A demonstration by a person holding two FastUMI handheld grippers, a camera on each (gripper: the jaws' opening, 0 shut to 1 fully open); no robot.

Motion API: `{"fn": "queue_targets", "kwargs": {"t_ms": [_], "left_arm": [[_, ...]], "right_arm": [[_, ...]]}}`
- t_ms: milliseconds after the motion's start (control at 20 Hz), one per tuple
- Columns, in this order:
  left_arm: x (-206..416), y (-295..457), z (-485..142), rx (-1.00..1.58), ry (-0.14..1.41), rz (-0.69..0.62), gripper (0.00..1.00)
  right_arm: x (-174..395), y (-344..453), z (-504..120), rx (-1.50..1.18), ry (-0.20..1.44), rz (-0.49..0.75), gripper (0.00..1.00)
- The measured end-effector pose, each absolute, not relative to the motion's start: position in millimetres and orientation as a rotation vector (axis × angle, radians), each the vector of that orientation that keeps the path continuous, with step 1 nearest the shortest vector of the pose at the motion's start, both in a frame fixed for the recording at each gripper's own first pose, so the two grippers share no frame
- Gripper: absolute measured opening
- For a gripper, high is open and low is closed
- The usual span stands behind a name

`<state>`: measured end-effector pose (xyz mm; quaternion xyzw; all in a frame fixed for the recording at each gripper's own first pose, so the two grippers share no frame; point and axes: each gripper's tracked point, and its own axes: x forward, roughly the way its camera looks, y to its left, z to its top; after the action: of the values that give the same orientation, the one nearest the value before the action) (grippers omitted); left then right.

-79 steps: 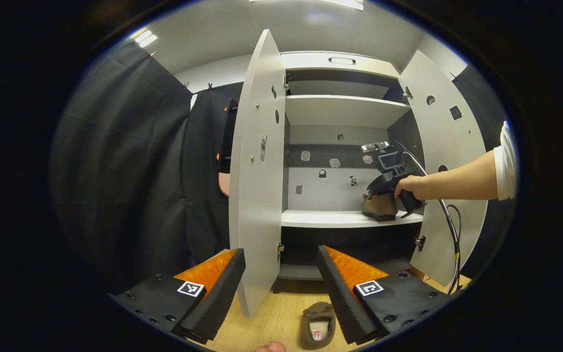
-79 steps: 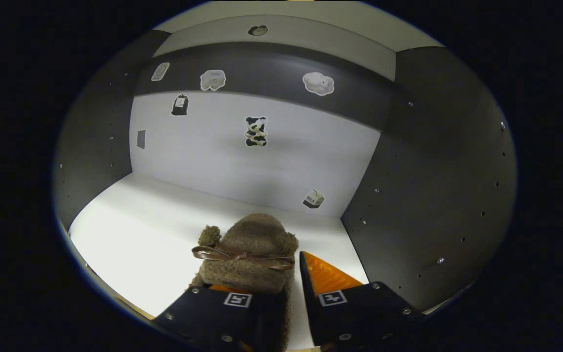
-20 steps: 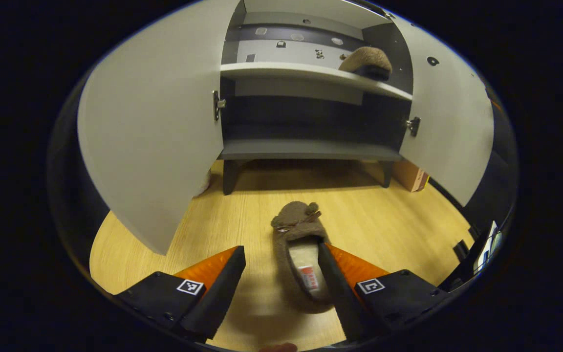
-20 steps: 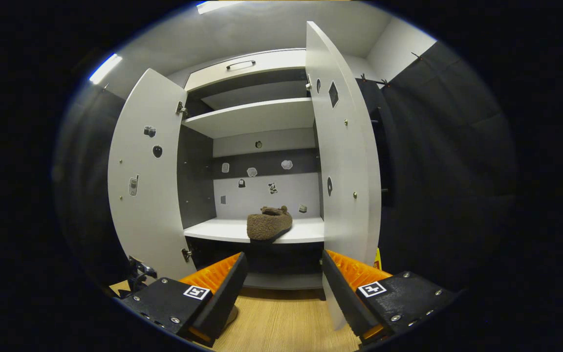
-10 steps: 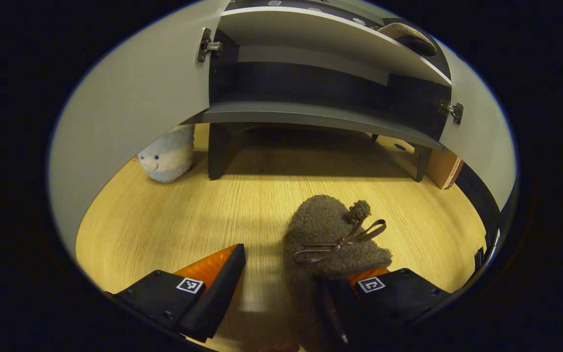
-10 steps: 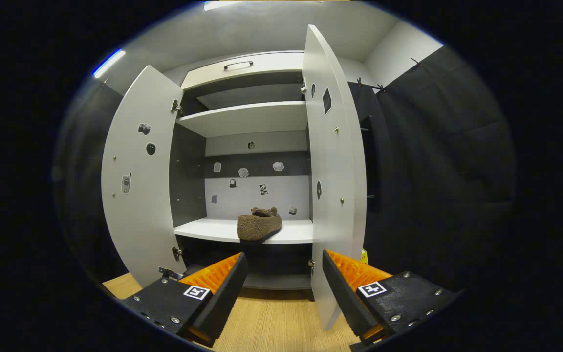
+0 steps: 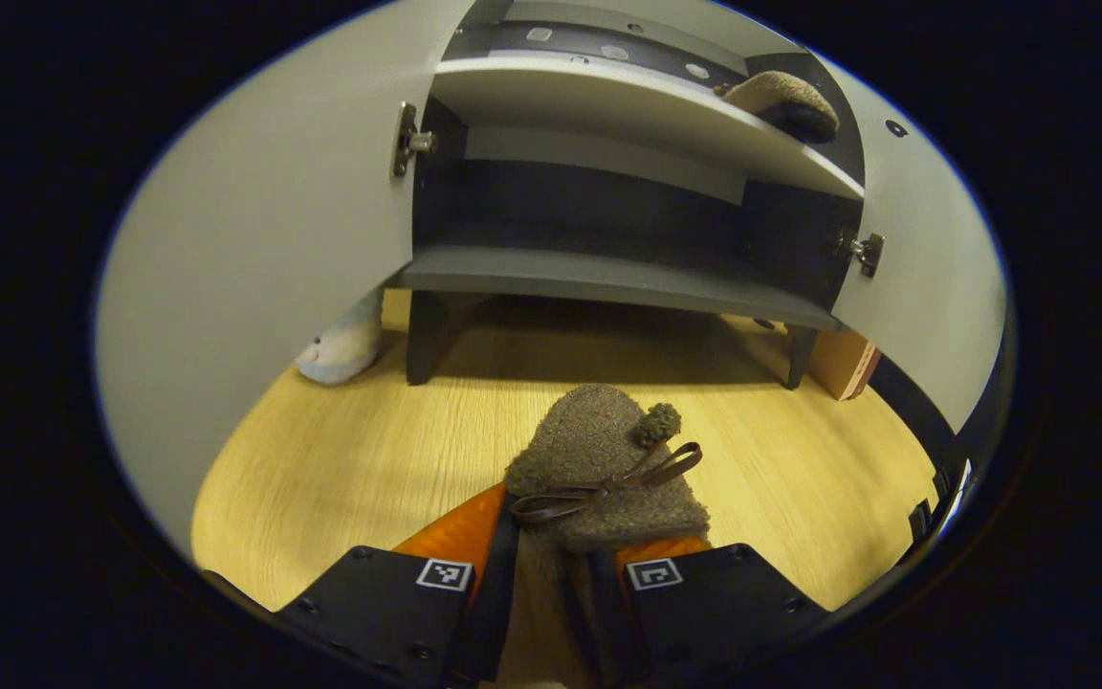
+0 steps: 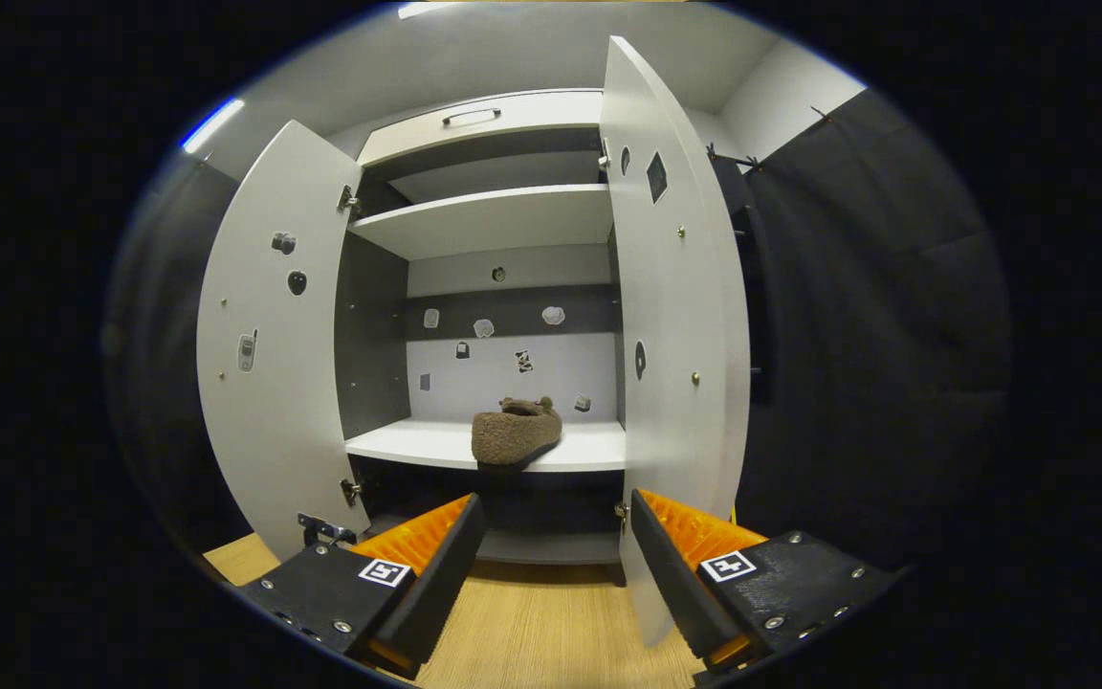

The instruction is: Grab one shoe with the right hand and put it into the shoe cabinet, grab the other shoe with the left hand and put it into the shoe cabinet; then close the right door with the right hand and the left door with the left hand.

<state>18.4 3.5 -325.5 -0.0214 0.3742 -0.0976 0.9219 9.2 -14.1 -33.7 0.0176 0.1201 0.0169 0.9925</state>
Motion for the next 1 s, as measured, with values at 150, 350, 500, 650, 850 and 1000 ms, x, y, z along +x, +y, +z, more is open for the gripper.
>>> {"fn": "queue_targets", "kwargs": {"t_ms": [150, 350, 500, 650, 850, 1000], "left_arm": [[24, 3, -245, -0.050, 0.657, -0.179, 0.45], [53, -2, -125, -0.089, 0.519, -0.159, 0.44], [73, -8, -61, -0.073, 0.429, -0.181, 0.44], [114, -15, -2, -0.046, 0.363, -0.194, 0.44], [186, -31, 50, -0.064, 0.303, -0.218, 0.44], [248, -47, 62, -0.102, 0.313, -0.229, 0.45]], "right_arm": [[11, -5, -35, 0.046, 0.235, 0.061, 0.94], [13, 6, -37, 0.061, 0.235, 0.098, 0.94], [15, 11, -35, 0.079, 0.230, 0.112, 0.94], [15, 8, -32, 0.073, 0.222, 0.110, 0.94], [13, -1, -29, 0.064, 0.219, 0.091, 0.94], [13, -8, -28, 0.067, 0.218, 0.074, 0.94]]}}
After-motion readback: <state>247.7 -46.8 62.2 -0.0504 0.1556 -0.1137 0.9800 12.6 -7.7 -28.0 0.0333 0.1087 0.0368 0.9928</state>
